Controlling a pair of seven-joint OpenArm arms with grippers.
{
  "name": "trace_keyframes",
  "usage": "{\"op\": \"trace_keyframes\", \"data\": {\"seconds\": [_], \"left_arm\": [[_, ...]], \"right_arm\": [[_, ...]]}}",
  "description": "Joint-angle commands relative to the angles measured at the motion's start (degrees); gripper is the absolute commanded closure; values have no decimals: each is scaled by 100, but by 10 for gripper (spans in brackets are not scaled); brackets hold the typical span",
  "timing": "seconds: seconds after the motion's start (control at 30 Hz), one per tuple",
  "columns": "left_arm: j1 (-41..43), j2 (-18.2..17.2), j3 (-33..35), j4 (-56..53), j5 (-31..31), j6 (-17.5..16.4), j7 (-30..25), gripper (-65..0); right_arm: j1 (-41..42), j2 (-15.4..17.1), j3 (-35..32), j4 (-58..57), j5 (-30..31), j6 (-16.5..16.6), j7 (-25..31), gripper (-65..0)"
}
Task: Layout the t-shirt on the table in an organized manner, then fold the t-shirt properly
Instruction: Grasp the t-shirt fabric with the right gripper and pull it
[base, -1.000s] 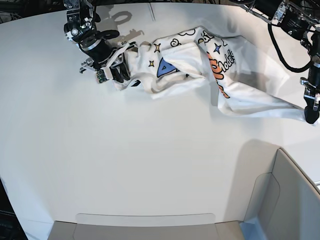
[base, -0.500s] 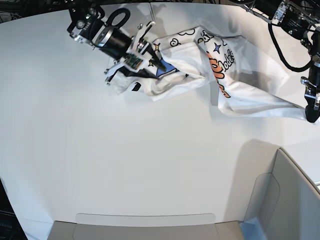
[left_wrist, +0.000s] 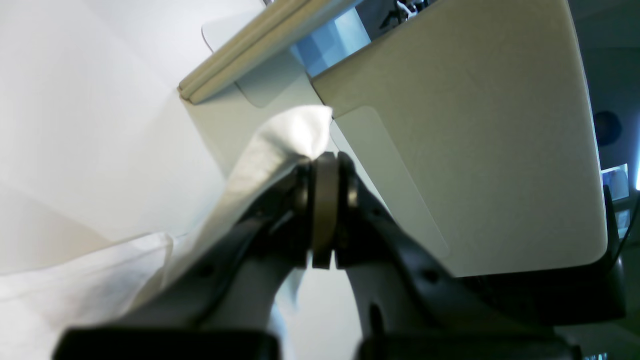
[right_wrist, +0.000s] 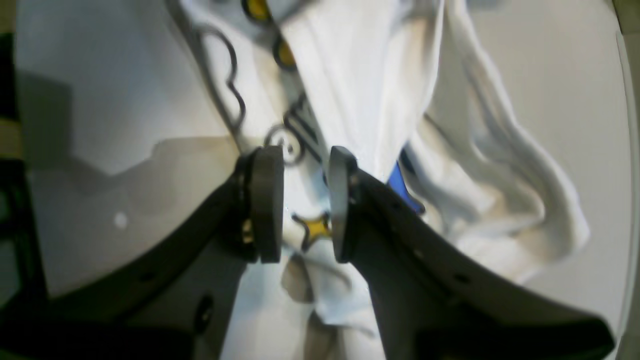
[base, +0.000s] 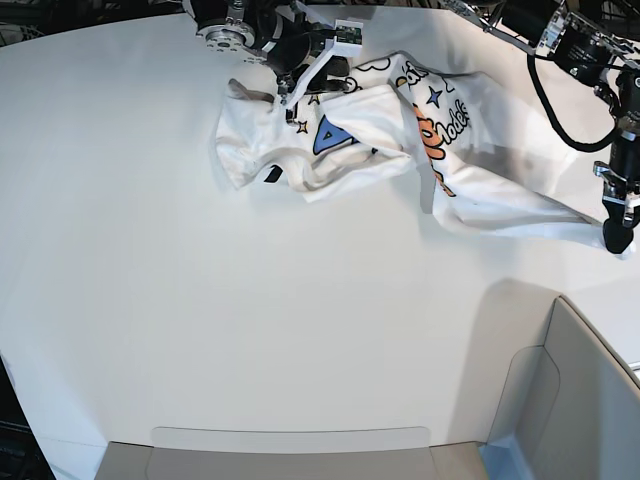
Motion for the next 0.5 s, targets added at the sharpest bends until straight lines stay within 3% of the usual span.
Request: {"op": "trace_keyframes", "data": {"seconds": [0.0,0.27,0.47], "left_arm": [[-72,-97,-19,87,-148,-49,-87,0],[-10,-89,-37,87,-148,-49,-87,0],[-10,-89,-37,87,-148,-49,-87,0]], "right_arm": [[8,-109,-16,11,160,7,173,-164],[422,-601,-69,-376,143,7,181,-164],[712,-856,-69,-1088,-499,7,181,-164]]}}
